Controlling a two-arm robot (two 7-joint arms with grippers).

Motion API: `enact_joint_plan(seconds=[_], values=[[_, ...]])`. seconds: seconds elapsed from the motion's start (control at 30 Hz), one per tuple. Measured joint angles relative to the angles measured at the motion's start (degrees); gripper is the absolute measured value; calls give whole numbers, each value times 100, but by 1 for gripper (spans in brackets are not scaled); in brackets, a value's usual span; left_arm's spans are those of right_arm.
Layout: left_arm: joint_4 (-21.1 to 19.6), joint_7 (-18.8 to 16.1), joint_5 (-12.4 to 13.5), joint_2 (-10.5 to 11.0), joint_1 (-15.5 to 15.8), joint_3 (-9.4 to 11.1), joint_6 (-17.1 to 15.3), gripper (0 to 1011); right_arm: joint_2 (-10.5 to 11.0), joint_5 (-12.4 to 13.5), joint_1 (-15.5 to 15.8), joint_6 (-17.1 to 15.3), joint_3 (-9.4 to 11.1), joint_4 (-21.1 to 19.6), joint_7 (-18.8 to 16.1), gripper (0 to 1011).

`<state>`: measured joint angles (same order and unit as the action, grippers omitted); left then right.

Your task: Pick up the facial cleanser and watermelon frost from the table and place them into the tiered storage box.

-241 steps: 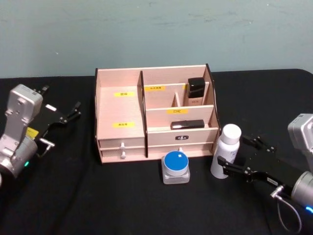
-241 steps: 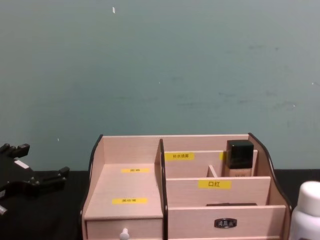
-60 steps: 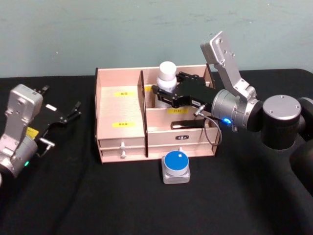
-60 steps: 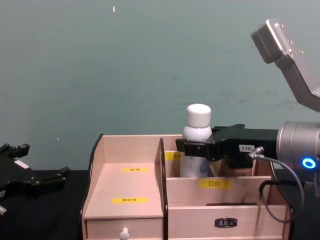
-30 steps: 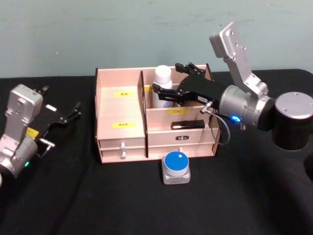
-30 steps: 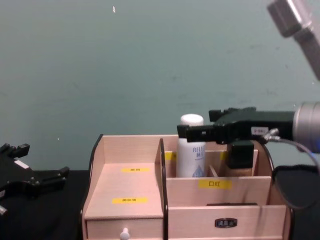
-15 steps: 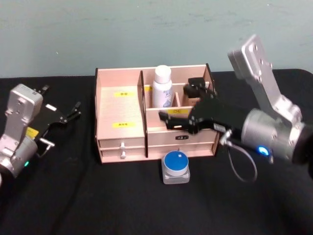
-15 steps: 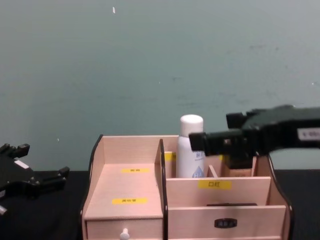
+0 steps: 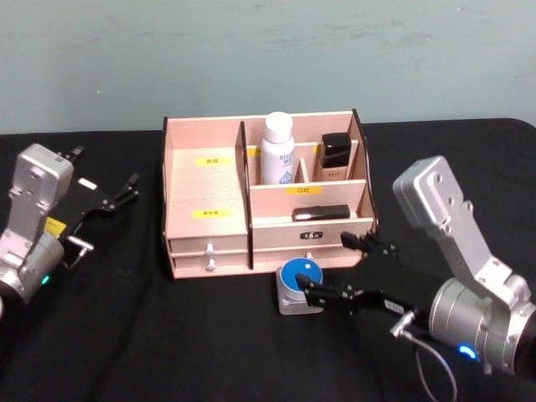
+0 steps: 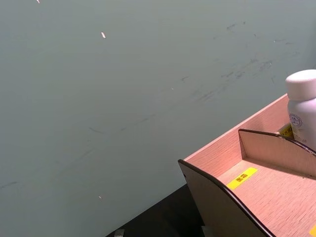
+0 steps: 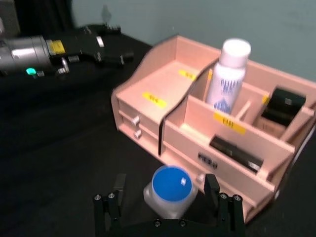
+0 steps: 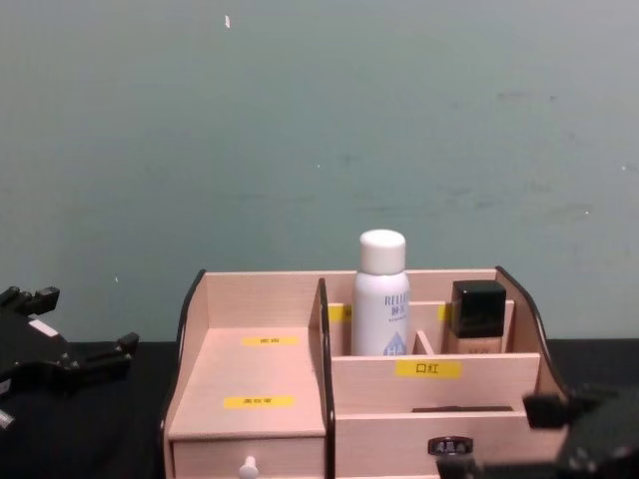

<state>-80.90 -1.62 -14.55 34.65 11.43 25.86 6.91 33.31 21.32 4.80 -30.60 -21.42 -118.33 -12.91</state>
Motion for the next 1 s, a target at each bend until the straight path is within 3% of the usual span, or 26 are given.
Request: enact_joint_plan(seconds=[0.37,1.0], values=[[0,0,0,0,0,0,0,1010,-174,-146,339,-173,109,132,163,1002],[0,0,0,0,0,0,0,1009,-516,-383,145,-182,42,609,-89,1002]])
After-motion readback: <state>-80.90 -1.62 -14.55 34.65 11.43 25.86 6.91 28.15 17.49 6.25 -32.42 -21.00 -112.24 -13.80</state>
